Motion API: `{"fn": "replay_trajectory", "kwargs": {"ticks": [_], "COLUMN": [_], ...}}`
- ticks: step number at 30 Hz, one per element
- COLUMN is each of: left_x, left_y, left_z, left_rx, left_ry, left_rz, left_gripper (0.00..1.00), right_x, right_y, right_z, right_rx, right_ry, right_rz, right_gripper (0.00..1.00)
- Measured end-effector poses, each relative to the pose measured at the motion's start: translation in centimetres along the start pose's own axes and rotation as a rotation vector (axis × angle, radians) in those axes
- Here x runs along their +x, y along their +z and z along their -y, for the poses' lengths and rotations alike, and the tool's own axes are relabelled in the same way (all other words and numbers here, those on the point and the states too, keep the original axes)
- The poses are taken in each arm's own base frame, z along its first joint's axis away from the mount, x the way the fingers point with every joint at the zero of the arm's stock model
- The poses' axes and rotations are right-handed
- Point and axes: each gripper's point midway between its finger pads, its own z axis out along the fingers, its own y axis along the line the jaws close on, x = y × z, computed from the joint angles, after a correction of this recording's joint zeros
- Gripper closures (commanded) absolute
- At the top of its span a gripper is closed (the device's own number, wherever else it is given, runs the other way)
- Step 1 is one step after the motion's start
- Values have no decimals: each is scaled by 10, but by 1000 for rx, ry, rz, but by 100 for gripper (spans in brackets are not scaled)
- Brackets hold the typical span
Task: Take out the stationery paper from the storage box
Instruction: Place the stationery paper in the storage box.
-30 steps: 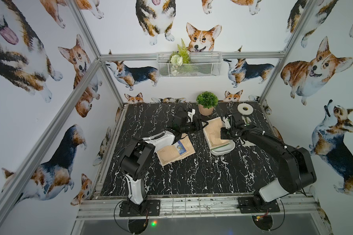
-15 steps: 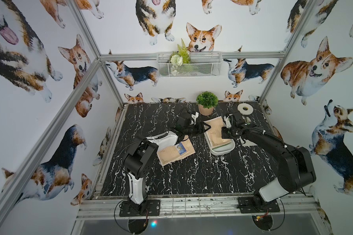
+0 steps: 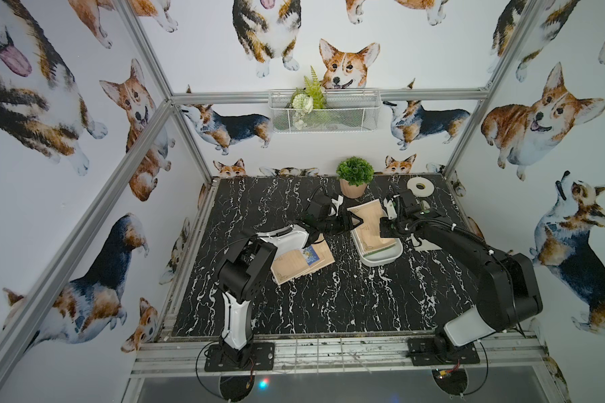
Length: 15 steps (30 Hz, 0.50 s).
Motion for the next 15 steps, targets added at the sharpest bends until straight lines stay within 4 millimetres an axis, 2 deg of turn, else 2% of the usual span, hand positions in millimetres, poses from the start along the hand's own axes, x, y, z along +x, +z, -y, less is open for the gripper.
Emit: {"fn": "replay_trajectory", "kwargs": {"ticks": [4, 11, 12, 15], "left_x": [0, 2, 2, 2], "left_y": [9, 26, 27, 29], "left_z": [4, 12, 14, 16], "left_rx": [11, 36, 41, 50], "left_ry": [9, 14, 15, 11], "left_rz": [-7, -27, -30, -34], "left_gripper": [55, 99, 100, 100], "right_x": [1, 3, 3, 4], "right_y": [0, 4, 5, 6], "right_z": [0, 3, 5, 7], "right_rx": [1, 14, 25, 35], "right_ry": [-7, -11, -12, -11], "right_rz": [-3, -15, -16, -20], "right_gripper": [100, 100, 98, 65]}}
